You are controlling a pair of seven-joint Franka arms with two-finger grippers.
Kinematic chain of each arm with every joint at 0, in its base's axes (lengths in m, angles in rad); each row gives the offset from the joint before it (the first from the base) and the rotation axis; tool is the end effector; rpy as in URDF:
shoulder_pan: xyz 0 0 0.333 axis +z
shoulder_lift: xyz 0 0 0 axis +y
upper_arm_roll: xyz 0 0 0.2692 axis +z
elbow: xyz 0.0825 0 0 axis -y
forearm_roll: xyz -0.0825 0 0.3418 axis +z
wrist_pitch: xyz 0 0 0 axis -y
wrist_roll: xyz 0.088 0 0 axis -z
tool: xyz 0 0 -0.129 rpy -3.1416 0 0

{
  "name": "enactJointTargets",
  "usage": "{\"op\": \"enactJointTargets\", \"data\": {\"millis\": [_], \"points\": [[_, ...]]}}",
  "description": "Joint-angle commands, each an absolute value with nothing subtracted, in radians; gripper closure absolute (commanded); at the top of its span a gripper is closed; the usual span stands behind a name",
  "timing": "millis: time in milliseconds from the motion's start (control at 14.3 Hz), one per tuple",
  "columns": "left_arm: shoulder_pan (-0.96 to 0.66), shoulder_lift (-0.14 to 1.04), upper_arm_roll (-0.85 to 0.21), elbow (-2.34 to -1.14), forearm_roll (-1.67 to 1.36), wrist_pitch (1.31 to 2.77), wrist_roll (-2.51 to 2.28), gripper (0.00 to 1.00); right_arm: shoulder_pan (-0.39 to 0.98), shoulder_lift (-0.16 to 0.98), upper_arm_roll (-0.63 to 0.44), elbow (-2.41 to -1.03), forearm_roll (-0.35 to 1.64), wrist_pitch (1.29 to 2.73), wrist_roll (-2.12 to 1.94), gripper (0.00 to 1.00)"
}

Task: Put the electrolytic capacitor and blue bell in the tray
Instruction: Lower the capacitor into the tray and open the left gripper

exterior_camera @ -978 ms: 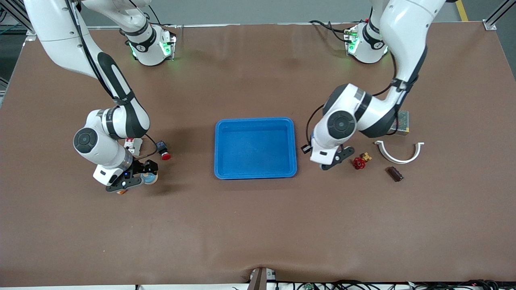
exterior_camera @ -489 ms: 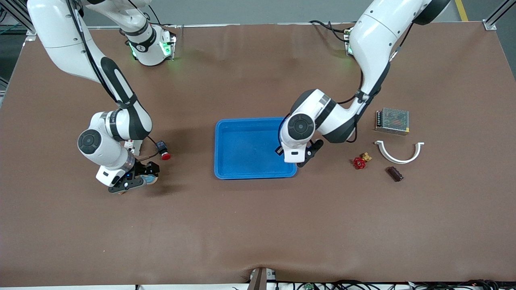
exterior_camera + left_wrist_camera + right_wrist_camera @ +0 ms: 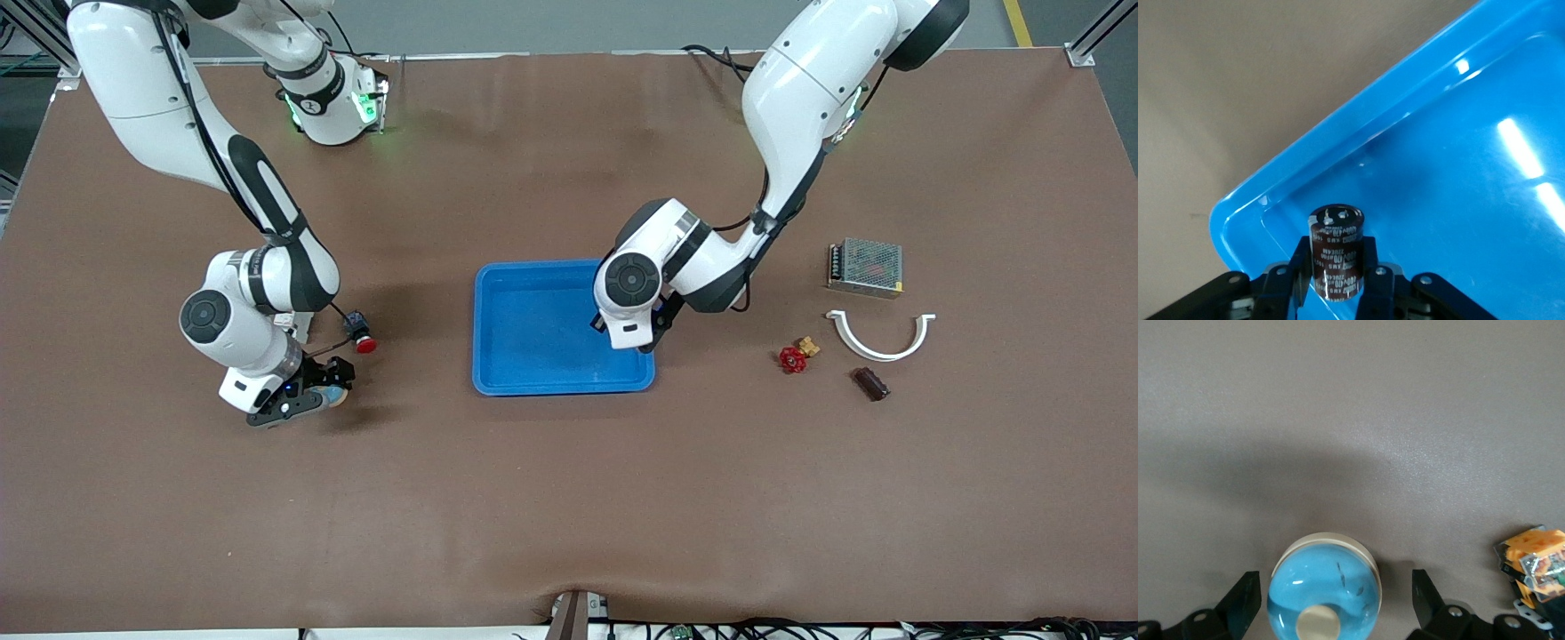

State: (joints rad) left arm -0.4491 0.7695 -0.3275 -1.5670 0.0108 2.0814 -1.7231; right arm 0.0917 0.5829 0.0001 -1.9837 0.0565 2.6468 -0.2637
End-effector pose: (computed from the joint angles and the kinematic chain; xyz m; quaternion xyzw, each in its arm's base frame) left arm 0.4453 -0.4152 0.1652 -0.8663 -0.4746 0.1406 0.0668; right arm 0.5679 0.0514 0.1488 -0.9874 -0.1527 -0.0412 0.0109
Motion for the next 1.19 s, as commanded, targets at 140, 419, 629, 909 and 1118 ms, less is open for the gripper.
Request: {"op": "enactJointTargets", "data": {"millis": [140,419,629,909,1118], "points": [[-0.476,0.779,-0.318,-1.540,-0.003,2.077,-1.775,0.00,0.092,0.578,0.003,-1.993,0.067,2.657,-0.288,0.00],[-0.471,0.758,-0.311,-1.537,0.012,2.075,-1.761,0.00,0.095,0.578,0.003,-1.991,0.067,2.648,-0.288,0.21],[-0.460,0.738,-0.307,-1.510,0.064,2.060,-1.772,0.00,0.095,0.578,0.003,-1.991,0.067,2.648,-0.290,0.36],[-0.424,0.689,-0.265,-1.509,0.178,2.028,-1.749,0.00,0.095,0.577,0.003,-1.990,0.067,2.645,-0.287,0.43],[-0.345,0.658,-0.267,-1.508,0.209,1.985,-1.610,0.00,0.097,0.563,0.006,-1.945,0.071,2.553,-0.275,0.44]]}}
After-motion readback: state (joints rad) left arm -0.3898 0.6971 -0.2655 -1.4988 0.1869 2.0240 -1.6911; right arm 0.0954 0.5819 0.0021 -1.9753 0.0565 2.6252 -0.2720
